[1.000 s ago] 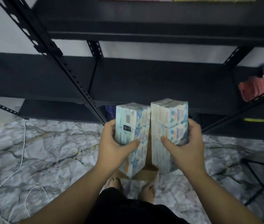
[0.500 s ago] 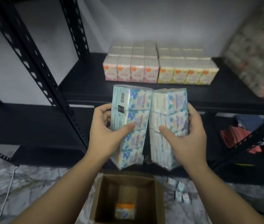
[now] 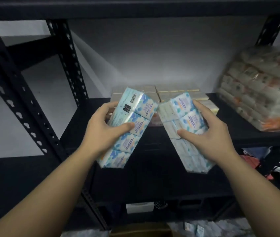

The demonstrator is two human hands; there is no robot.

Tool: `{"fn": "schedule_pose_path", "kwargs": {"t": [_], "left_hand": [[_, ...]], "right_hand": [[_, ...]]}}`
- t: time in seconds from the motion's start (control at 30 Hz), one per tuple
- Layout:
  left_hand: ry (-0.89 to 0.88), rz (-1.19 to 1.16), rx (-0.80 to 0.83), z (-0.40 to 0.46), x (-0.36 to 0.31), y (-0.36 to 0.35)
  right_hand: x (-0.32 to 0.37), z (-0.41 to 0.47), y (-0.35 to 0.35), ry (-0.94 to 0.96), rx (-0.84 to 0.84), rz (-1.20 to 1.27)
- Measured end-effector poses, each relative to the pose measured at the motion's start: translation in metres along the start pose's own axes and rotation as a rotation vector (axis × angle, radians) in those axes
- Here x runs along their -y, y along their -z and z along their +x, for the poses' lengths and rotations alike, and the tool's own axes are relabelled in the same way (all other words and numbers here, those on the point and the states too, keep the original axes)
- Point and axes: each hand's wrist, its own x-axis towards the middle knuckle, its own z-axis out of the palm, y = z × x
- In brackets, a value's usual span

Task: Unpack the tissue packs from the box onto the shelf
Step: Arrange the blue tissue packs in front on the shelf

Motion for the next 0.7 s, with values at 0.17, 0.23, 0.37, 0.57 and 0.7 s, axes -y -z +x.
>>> {"fn": "schedule_pose_path", "kwargs": {"t": [0.17, 0.23, 0.37, 0.57, 0.7], "left_hand": [[-0.022, 0.231, 0.185, 0.043, 0.001, 0.011], [-0.011, 0.319, 0.259, 0.053, 0.007, 0.008], [-0.012, 0.404, 0.352, 0.058, 0.027, -0.011], [-0.097, 0.61, 0.519, 0.07, 0.034, -0.023], [-0.159, 0.698, 0.573, 0.073, 0.037, -0.025]], "right_hand": [[-0.016, 0.042, 0.024, 0.013, 0.218, -0.19], [-0.026, 0.055, 0.03, 0.011, 0.33, -0.254], [-0.046, 0.069, 0.037, 0.004, 0.461, -0.295], [-0.058, 0.082, 0.047, 0.032, 0.53, -0.313], [-0.07, 0.087, 0.048, 0.073, 0.586, -0.343]]}}
